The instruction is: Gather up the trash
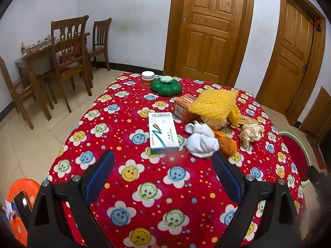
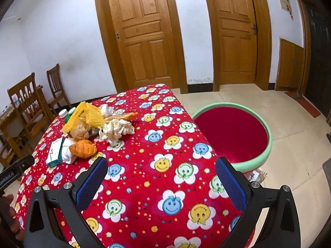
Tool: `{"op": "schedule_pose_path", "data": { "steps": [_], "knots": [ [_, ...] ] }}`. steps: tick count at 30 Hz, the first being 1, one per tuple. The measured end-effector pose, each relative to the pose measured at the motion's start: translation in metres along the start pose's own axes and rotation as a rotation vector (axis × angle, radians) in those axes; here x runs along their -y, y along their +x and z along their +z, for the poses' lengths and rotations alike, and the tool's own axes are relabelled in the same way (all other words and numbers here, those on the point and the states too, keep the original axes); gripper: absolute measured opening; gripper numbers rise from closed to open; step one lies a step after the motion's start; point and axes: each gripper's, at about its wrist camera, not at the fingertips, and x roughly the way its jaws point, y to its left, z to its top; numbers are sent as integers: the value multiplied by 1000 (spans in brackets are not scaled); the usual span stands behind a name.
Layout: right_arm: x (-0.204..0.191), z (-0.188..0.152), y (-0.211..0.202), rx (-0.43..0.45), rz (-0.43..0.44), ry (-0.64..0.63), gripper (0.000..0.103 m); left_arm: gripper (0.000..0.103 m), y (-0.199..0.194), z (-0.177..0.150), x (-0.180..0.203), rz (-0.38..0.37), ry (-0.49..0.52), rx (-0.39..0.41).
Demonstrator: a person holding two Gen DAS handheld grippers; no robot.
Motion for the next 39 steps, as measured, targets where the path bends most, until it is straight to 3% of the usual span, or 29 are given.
{"op": "schedule_pose_path", "data": {
  "steps": [8,12,19,26,31,32,35,36,39],
  "knots": [
    [-19,21,20,9,50,-65,103,94,24,23,-19,32,3,-41],
    [-32,33,40,-21,128,-106,103,94,49,29,-23,27,7,-92],
    [-62,45,90,-132,122,-135,103,90,102,37,-17,-37,11,-202],
    [-82,47,131,-210,82,-142,103,87,133,36,-17,-54,42,-235],
    [-90,43,147,-243,62,-147,102,78,143,33,-19,-90,28,-267],
    [-91,43,148,-244,58,-144,100,74,142,33,-18,-88,38,-258],
    [-88,43,151,-250,51,-131,79,60,142,33,-17,-103,43,-246],
    [-86,43,153,-257,58,-122,69,55,141,34,-17,-108,41,-243],
    [-81,42,157,-284,98,-97,40,55,139,35,-20,-128,14,-243]
  ]
}}
